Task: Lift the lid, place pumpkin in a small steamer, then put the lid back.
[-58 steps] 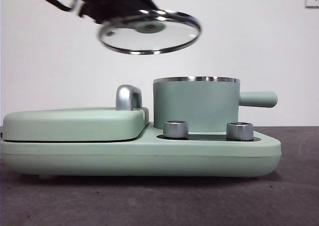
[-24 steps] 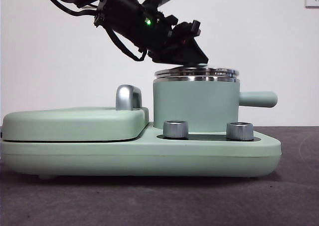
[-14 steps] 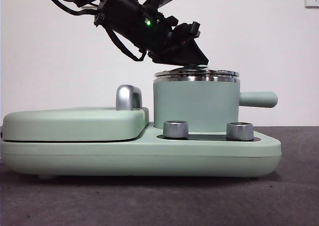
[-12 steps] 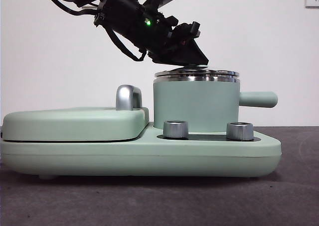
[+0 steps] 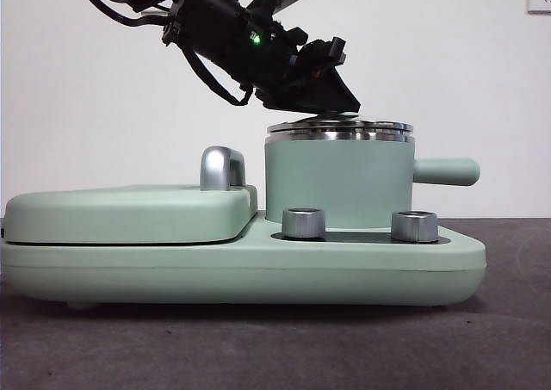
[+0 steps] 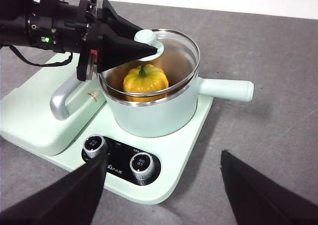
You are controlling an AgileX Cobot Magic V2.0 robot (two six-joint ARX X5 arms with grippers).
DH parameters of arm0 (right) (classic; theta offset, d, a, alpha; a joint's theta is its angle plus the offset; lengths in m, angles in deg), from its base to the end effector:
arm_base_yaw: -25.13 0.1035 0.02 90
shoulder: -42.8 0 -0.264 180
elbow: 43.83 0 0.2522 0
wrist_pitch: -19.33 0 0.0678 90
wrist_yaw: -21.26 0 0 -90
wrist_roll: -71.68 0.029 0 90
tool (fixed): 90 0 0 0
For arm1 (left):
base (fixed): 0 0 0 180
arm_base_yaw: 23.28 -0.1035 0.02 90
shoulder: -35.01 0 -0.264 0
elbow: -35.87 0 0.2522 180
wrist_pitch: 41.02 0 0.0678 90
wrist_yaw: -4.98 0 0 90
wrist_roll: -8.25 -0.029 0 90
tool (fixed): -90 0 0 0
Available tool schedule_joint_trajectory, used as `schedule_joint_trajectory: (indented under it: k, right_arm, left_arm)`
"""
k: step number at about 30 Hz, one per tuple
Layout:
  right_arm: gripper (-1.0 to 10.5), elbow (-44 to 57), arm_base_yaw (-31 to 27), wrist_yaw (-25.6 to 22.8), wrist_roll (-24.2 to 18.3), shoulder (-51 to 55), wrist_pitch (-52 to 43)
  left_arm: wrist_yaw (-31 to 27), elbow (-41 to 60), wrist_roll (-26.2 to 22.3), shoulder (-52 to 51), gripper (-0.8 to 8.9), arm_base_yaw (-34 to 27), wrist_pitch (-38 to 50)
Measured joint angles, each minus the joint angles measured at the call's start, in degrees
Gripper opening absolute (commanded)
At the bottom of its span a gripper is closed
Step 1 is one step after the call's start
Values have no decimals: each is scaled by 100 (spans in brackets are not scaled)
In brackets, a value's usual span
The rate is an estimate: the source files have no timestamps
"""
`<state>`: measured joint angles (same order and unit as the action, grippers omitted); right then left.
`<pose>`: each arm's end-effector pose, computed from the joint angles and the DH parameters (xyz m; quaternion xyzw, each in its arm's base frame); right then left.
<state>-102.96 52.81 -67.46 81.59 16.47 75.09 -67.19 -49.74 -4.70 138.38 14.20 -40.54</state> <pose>0.0745 0.0398 0.3195 0.0367 0.2142 0.2274 0.9492 0.3218 -0.2579 0.2551 0.1242 0.0953 -0.4726 0.8672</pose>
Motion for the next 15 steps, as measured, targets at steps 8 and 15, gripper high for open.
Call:
schedule_joint_trajectory:
  k: [8, 15]
  right_arm:
    - [352, 0, 0, -2, 0, 0, 0]
    - [352, 0, 0, -2, 0, 0, 114]
  left_arm:
    - [9, 0, -70, -81, 16, 0, -243]
    - [9, 0, -98, -81, 16, 0, -254]
